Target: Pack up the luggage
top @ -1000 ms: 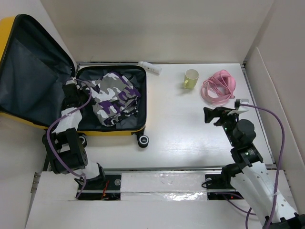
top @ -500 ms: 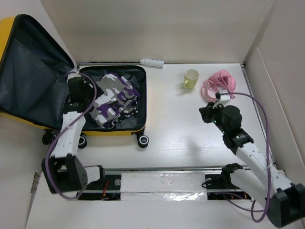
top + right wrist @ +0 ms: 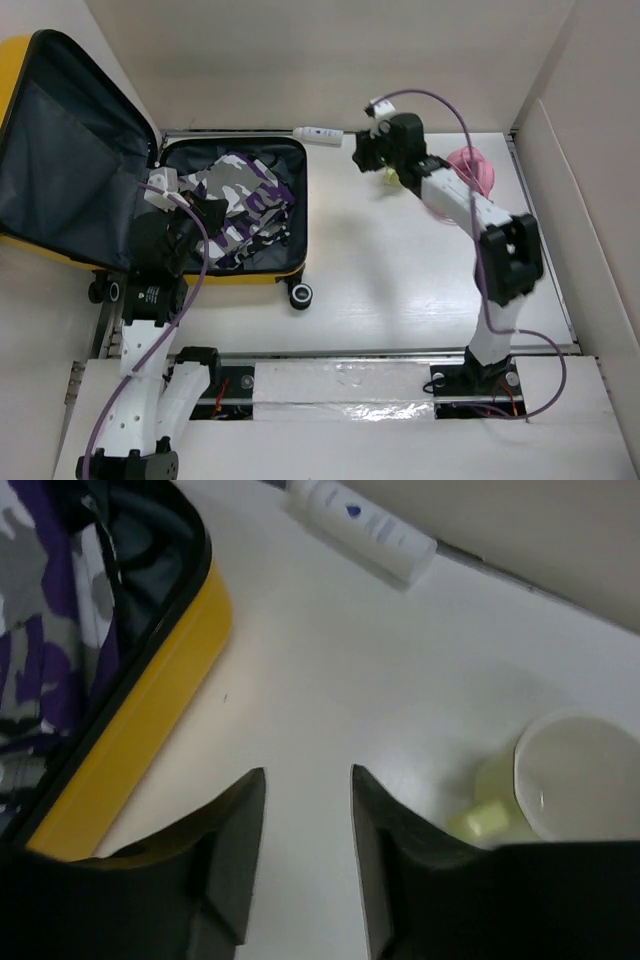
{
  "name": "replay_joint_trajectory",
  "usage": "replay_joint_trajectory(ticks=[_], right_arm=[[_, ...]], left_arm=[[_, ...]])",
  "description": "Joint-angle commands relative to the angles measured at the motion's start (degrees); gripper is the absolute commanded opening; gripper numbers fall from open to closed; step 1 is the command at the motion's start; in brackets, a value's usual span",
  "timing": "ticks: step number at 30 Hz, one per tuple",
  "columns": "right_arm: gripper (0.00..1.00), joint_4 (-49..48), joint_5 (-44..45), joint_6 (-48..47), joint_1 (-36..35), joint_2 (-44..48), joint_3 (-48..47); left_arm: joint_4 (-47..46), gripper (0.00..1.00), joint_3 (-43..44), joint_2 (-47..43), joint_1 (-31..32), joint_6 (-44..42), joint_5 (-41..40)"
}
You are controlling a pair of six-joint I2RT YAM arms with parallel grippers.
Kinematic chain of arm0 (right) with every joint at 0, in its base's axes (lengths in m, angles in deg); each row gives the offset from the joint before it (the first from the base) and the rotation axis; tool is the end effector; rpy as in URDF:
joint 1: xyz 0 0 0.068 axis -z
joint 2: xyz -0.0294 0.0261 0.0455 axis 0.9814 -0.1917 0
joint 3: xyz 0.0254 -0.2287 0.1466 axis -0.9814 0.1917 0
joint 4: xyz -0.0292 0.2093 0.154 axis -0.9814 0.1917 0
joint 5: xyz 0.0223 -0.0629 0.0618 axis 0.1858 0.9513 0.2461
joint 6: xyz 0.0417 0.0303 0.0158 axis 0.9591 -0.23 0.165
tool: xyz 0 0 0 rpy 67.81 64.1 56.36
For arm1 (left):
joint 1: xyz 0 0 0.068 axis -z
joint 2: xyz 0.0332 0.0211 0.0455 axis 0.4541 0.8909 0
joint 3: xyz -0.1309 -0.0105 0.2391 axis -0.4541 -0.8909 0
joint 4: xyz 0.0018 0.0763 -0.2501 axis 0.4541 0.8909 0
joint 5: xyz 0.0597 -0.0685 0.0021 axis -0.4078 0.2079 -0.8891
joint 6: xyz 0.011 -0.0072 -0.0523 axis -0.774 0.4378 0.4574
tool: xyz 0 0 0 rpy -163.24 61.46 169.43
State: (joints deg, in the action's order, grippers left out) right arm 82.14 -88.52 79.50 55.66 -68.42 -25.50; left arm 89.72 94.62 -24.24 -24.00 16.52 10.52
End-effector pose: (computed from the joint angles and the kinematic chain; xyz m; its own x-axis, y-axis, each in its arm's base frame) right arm 0.3920 0.1742 0.3095 -0.3197 -0.1515 -0.9353 -0.5195 0.8535 0.0393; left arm 0.1628 -0.0165 0.3809 -0.0815 -0.3976 -0.9139 0.2607 0.8766 -0.4046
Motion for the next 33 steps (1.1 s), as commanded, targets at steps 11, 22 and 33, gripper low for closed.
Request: replay_joint_trajectory(ticks=[11, 22, 33], right_arm=[[1.00, 9.80, -8.11, -13.97, 4.30, -43.67, -58.92], [0.98, -9.14, 1.72, 9.61, 1.32, -57.53, -67.36], [1.00, -17.13, -4.25, 21.38, 2.98, -66.25, -74.59]], left_arm=[[1.97, 0.09, -1.84, -2.72, 5.70, -4.08, 2.83], [2.06, 0.08, -2.46, -0.08, 6.22, -3.90, 4.85], [1.36, 0.04, -2.46, 2.03, 6.22, -4.08, 6.87]])
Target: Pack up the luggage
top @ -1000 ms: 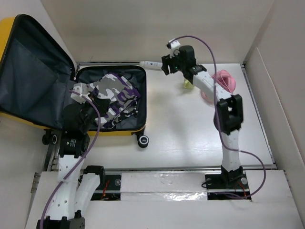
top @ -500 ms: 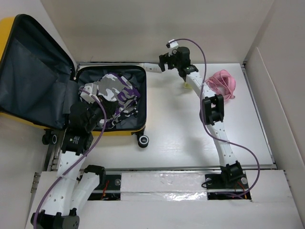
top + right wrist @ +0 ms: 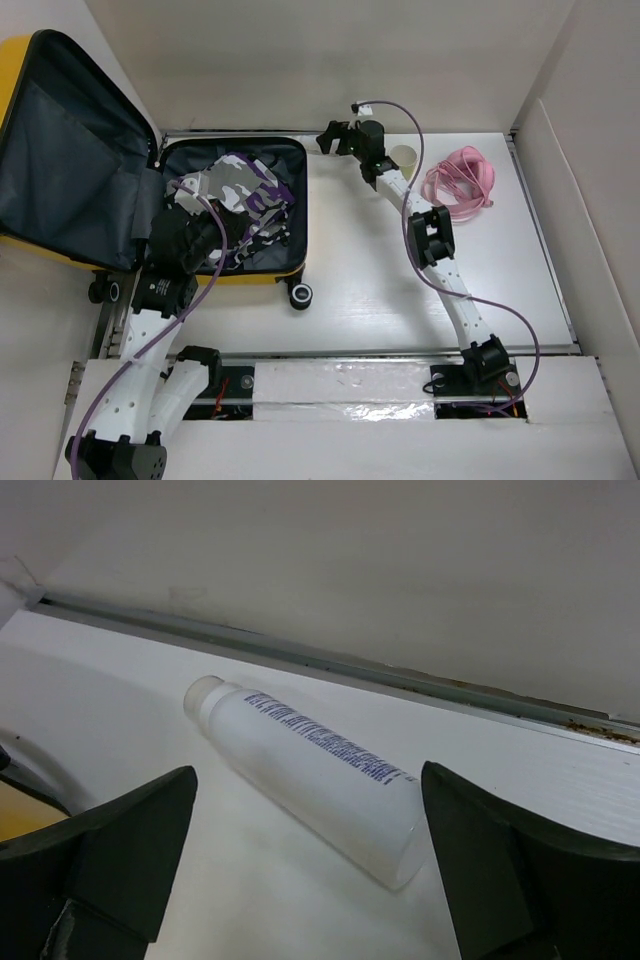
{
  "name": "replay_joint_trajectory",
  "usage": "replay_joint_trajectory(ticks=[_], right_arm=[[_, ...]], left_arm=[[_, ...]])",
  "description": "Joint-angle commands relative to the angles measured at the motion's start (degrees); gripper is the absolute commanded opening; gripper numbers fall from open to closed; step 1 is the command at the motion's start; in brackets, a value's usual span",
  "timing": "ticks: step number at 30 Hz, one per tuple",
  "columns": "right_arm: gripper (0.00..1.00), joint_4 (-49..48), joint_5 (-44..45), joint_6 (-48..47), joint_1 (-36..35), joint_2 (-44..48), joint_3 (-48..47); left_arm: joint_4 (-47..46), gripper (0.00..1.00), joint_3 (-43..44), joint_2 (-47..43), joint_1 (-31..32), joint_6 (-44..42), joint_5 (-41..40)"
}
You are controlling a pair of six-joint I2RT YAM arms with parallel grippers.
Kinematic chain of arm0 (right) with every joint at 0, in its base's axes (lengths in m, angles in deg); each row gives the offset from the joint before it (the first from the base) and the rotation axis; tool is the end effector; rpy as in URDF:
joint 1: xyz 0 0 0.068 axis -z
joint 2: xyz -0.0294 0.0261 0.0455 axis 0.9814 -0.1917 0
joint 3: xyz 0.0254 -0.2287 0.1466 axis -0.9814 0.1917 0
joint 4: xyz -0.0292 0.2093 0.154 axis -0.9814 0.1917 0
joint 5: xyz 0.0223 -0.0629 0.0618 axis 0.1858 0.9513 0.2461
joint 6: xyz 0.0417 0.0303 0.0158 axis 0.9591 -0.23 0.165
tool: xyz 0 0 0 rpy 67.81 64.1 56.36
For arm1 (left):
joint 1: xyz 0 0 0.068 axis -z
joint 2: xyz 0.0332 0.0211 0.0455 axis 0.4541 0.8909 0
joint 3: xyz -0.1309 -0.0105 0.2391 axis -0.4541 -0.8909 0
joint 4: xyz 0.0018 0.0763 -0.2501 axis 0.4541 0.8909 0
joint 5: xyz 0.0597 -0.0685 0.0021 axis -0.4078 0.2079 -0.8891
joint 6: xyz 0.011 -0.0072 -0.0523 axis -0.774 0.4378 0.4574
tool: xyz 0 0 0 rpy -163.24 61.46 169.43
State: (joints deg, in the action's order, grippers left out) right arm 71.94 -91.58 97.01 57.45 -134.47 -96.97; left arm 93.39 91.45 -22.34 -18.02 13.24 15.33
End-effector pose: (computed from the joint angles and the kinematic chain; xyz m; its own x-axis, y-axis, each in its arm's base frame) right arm 0.5922 0.2407 0.1582 -0.2371 0.2107 -0.9484 -0.4947 0.8140 0.3045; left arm 0.1711 -0.0380 0.3499 -0.2693 -0.3036 -0.9139 0.3727 0.8422 -0.3896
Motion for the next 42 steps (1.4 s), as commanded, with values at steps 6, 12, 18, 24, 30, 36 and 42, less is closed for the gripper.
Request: replay_joint_trajectory(ticks=[6, 12, 18, 24, 30, 36, 42], right_arm=[[1.00, -5.97, -2.86, 4.23, 1.19, -0.38, -3.11], [0.99, -2.89, -6.72, 4.23, 1.19, 2.34, 1.18], [0.98, -0.61, -9.01, 3.97, 1.72, 1.12, -1.00], [0.94, -0.25, -13.57, 3.88, 1.72, 4.27, 3.89], [0.87, -1.29, -12.81, -3.93, 0.05, 17.78, 21.20], [1.00, 9.48, -3.50, -12.81, -2.49, 16.95, 13.96], [1.00, 19.96, 6.08, -14.31, -2.50, 13.68, 7.57]], left_arm=[[-2.05, 0.03, 0.98, 0.13, 0.23, -0.98, 1.44], [-2.05, 0.03, 0.89, -0.31, 0.23, -1.06, 1.44], [-1.79, 0.03, 0.71, -1.28, 0.23, -1.15, 0.92], [-1.96, 0.03, 0.71, -1.81, 0.23, -1.15, 0.30], [-1.78, 0.03, 0.71, -2.07, 0.23, -1.15, 0.13], [-1.70, 0.03, 0.45, -2.86, 0.23, -1.24, 0.39], [-1.43, 0.03, 0.36, -3.04, 0.23, -1.42, 0.39]])
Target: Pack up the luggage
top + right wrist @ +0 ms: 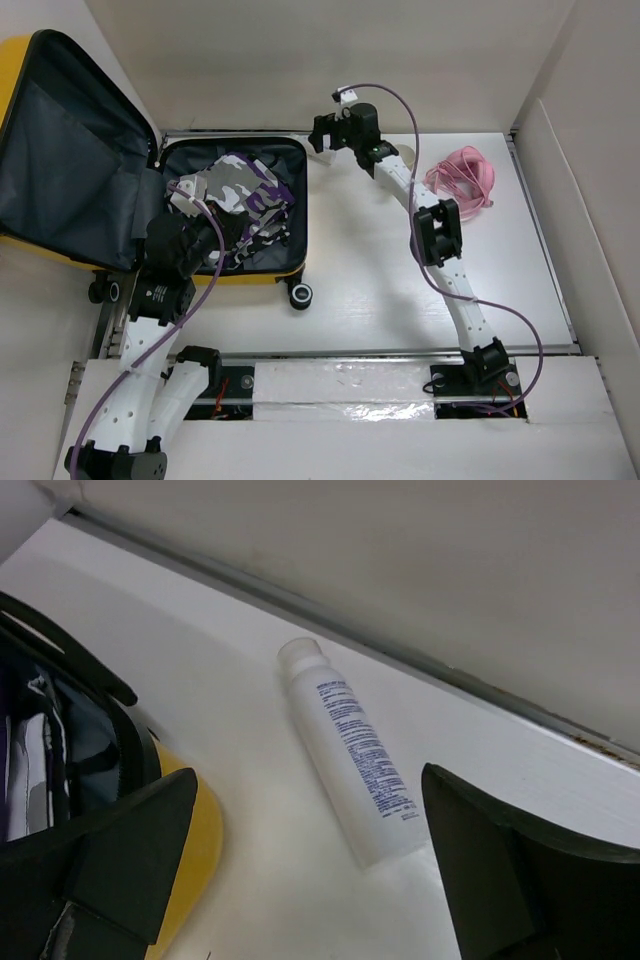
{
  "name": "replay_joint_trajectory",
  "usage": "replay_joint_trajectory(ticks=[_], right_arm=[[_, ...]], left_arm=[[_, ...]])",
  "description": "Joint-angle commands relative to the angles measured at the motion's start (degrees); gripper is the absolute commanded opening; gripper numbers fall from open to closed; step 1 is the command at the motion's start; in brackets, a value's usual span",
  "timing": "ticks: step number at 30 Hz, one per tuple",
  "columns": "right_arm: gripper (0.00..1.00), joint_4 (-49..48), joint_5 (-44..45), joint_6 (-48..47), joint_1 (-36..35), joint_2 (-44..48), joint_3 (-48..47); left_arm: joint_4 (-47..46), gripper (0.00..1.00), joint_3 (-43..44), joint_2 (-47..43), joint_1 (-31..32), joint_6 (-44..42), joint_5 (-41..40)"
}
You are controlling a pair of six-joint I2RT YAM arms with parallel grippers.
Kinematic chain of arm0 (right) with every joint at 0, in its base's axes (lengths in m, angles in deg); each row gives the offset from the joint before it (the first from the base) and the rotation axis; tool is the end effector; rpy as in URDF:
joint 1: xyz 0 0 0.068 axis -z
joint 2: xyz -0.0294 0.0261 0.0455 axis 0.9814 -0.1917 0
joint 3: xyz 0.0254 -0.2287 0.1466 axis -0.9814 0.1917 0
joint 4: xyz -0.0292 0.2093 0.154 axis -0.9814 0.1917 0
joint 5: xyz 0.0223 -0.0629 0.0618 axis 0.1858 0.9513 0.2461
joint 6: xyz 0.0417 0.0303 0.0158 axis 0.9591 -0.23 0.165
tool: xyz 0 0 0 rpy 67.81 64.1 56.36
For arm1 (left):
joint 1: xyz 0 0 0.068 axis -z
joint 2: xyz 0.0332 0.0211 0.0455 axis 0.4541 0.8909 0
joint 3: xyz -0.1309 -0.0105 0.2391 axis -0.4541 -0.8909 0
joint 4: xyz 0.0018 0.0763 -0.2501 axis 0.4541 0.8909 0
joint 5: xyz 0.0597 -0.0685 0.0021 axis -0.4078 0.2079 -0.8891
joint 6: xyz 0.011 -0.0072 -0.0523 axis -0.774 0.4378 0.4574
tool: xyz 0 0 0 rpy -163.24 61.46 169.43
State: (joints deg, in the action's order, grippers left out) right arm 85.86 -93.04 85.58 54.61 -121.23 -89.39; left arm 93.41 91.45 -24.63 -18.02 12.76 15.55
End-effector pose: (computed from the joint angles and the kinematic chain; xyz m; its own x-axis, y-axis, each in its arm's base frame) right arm 0.5580 0.2610 0.2254 -0.2668 -0.0211 -0.9635 -0.5763 0.8048 0.1420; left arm 0.1616 -0.0366 0.3558 -0.2314 -0.3016 -0.9249 0.3929 0.8408 -0.3724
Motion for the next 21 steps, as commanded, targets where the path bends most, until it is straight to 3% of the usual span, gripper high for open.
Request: replay_joint_trajectory(ticks=[1, 3, 7, 10, 14, 17, 21], right_arm=[[1.00, 2.65, 8.09, -3.06, 0.34, 2.01, 3.16], [1.00, -0.81, 6.79, -4.64, 0.34, 3.61, 5.04], [1.00, 7.27, 1.95, -6.32, 0.34, -8.24, -15.75], [1.00, -1.76, 0.80, -3.33, 0.87, -3.17, -3.38], [1.00, 2.96, -0.52, -1.83, 1.49, -8.16, -13.04], [1.00, 0.07, -1.57, 0.54, 2.01, -6.42, -8.27], [1.00, 2.25, -4.03, 2.47, 2.01, -7.64, -11.04]], left_arm=[[-1.63, 0.03, 0.36, -0.57, 0.23, -0.93, 0.26], [-1.89, 0.02, 0.45, -0.22, 0.23, -0.93, 1.13], [-1.90, 0.02, 0.54, 0.05, 0.23, -1.02, 1.14], [-1.63, 0.02, 0.62, -0.13, 0.23, -1.02, 0.70], [-1.89, 0.01, 0.54, 0.31, 0.23, -0.93, 1.49], [-1.63, 0.01, 0.53, -0.04, 0.23, -0.76, 1.23], [-1.63, 0.01, 0.62, -0.04, 0.23, -0.67, 1.22]])
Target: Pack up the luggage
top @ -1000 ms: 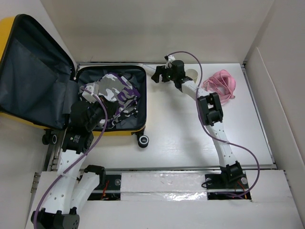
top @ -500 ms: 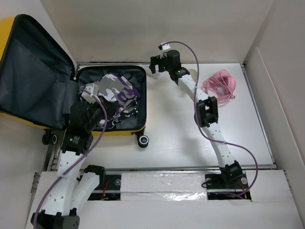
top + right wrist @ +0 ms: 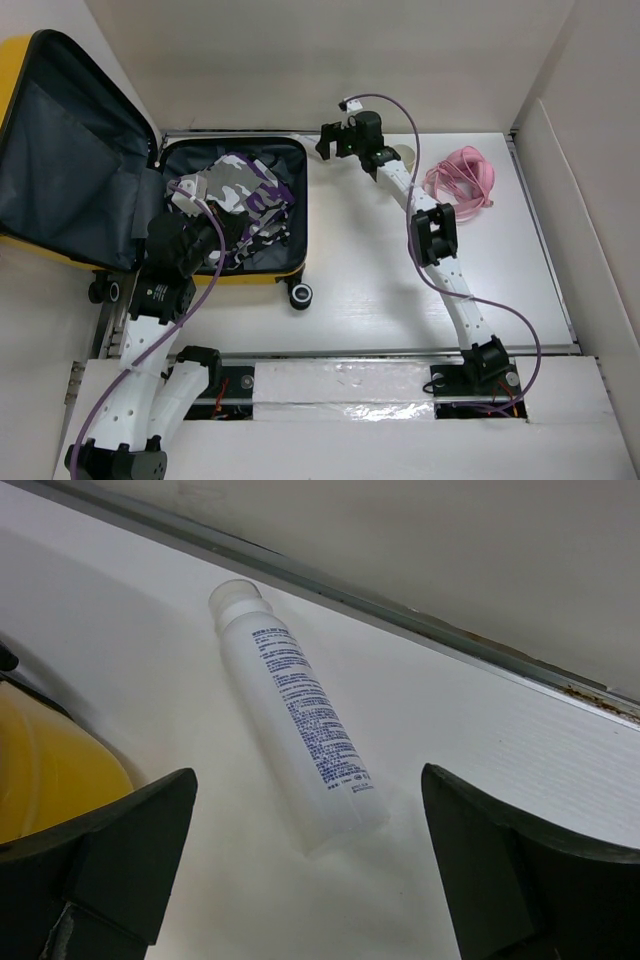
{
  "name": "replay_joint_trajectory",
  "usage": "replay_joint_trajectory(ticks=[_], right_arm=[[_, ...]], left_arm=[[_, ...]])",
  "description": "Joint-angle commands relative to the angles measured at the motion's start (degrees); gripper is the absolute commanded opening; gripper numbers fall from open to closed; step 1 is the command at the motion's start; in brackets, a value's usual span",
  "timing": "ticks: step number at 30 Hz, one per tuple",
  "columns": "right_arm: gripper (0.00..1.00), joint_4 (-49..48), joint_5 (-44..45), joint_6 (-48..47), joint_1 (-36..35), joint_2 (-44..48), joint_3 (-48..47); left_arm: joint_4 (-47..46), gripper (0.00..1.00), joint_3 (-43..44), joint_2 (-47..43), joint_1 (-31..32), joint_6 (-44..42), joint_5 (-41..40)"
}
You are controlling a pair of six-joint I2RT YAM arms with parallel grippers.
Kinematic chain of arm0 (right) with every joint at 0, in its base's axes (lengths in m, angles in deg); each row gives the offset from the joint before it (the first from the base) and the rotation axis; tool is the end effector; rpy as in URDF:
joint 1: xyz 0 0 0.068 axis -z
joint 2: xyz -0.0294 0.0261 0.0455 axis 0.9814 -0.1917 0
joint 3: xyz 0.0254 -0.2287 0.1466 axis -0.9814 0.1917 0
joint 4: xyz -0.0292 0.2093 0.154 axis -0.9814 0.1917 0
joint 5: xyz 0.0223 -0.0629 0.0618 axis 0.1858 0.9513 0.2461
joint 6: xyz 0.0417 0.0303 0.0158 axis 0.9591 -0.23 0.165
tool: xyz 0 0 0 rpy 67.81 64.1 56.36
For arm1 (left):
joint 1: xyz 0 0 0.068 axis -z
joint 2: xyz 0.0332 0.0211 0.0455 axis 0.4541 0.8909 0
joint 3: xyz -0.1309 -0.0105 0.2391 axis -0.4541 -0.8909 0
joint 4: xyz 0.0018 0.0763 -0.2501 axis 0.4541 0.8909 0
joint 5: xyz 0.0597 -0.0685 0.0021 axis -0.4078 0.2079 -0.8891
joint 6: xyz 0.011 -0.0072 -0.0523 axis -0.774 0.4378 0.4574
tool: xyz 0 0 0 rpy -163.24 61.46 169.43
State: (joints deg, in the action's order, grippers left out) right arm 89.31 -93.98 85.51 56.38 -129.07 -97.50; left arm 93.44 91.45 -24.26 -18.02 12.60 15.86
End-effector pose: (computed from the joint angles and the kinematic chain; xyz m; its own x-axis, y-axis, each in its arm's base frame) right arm 0.5759 0.2484 0.1871 -0.3168 -0.0350 -0.9478 -0.5567 0.8160 0.1559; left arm 0.1631 -0.0371 0.3548 -0.2383 -0.2974 -0.9245 0.3955 0.8397 -0.3721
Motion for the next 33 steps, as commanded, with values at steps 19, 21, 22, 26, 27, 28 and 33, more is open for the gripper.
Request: replay_joint_trajectory(ticks=[19, 21, 22, 26, 27, 28, 33], right_arm=[[0.99, -5.50, -9.25, 15.28, 0.77, -2.52, -1.62], [0.99, -5.50, -8.98, 15.99, 0.77, -2.61, -1.45], [0.99, -5.59, -8.37, 16.17, 0.77, -2.70, -1.27], [0.99, -7.34, -7.14, 18.80, 1.29, -2.78, -0.56], [0.99, -7.26, -7.22, 20.89, 1.30, -4.18, -1.26], [0.99, -7.52, -8.10, 21.78, 1.30, -4.71, -2.32], [0.97, -8.23, -10.47, 21.54, 1.30, -2.97, 2.32]], left_arm=[[-0.25, 0.00, 1.15, -1.99, 4.36, -0.08, -2.33], [-0.25, 0.00, 1.06, -2.08, 4.37, -0.08, -2.33], [-0.16, 0.00, 1.06, -2.08, 4.37, -0.08, -2.33], [-0.33, 0.00, 1.15, -1.99, 4.89, 0.01, -2.25], [-0.25, 0.00, 1.24, -1.99, 4.89, 0.01, -2.33], [-0.33, 0.00, 1.15, -1.99, 4.89, 0.10, -2.25], [-0.33, 0.00, 1.15, -1.99, 4.89, 0.18, -2.42]])
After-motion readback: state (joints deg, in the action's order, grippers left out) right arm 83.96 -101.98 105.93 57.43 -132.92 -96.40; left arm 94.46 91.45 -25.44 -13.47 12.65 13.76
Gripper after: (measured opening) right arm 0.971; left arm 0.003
